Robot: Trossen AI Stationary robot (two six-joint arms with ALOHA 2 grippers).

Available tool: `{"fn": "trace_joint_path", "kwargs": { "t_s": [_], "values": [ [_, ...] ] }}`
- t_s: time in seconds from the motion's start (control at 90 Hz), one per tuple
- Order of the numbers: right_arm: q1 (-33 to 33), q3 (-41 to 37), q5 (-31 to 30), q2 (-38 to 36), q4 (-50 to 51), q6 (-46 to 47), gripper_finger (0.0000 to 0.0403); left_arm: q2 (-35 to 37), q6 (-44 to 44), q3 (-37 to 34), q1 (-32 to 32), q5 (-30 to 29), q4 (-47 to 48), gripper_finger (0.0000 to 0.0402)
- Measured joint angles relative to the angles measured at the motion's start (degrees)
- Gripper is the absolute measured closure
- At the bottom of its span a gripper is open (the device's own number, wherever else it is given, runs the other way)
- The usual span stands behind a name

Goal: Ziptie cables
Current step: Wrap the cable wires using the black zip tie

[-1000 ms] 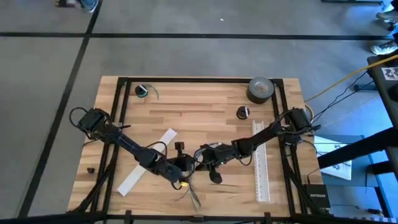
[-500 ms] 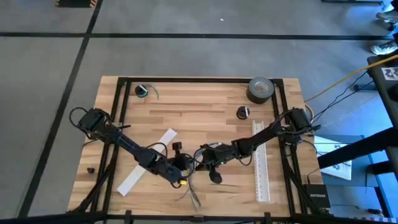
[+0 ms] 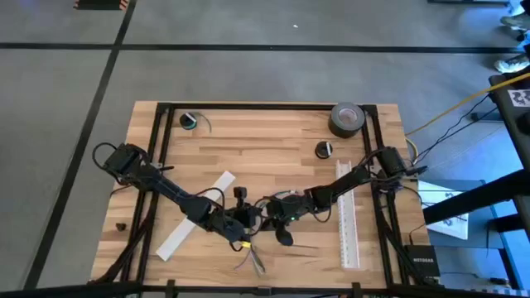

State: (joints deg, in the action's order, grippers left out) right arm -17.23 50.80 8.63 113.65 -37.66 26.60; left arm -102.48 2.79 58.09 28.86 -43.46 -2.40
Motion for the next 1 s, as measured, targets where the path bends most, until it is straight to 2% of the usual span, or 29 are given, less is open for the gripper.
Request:
{"fn": "trace_joint_path", "kwargs": {
  "t_s": [1.0],
  "values": [
    [1.13,0.2,-0.49,-0.02,0.04,0.36,0.0403,0.0,-5.64,0.04,1.16,-0.79,-0.03,0.0402]
  ]
}}
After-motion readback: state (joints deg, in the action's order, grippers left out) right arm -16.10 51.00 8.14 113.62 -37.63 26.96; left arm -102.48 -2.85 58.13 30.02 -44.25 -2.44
